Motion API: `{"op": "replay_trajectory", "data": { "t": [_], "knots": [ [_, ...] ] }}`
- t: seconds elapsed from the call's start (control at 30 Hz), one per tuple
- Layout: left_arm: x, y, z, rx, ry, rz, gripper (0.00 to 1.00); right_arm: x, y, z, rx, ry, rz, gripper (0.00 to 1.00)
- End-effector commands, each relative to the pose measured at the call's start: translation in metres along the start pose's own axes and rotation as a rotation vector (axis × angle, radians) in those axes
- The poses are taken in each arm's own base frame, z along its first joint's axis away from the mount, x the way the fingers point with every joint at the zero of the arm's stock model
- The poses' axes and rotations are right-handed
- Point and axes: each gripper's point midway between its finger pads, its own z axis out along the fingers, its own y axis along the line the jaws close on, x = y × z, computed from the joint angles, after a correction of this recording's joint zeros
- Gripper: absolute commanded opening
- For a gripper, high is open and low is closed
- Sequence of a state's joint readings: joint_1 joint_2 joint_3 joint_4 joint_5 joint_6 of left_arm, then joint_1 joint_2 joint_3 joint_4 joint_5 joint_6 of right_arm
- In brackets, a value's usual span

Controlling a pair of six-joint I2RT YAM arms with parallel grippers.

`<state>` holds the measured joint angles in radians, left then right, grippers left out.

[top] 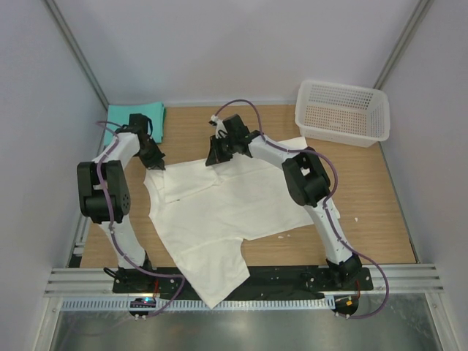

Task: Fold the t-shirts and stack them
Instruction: Fold the tshirt

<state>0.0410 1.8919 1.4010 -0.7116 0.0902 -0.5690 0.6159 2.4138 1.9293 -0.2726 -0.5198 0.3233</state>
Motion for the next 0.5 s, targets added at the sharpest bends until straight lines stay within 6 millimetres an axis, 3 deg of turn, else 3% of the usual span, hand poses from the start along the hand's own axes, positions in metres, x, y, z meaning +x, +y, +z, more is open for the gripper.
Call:
{"op": "replay_trajectory", "data": {
  "t": [0.0,0.23,0.37,0.4,0.43,0.47],
  "knots": [
    [-0.010,0.001,-0.002,-0.010,-0.017,0.005,0.00,-0.030,0.006,-0.005,-0.008,-0.069,-0.015,0.02],
    [-0.009,0.006,0.005,-0.033,-0.007,0.004,0.00,-0.032,0.000,0.000,-0.005,-0.071,-0.004,0.05],
    [-0.010,0.009,0.006,-0.049,-0.008,0.007,0.01,-0.033,-0.004,0.000,0.014,-0.062,0.005,0.17],
    [-0.012,0.011,0.004,-0.056,-0.011,0.010,0.08,-0.034,-0.003,-0.002,0.022,-0.061,0.007,0.22],
    [-0.014,0.010,-0.003,-0.059,-0.030,0.017,0.29,-0.039,-0.001,-0.009,0.036,-0.058,0.012,0.30],
    [-0.016,0.013,-0.010,-0.072,-0.049,0.021,0.37,-0.043,-0.003,-0.015,0.067,-0.066,0.013,0.34]
  ]
}}
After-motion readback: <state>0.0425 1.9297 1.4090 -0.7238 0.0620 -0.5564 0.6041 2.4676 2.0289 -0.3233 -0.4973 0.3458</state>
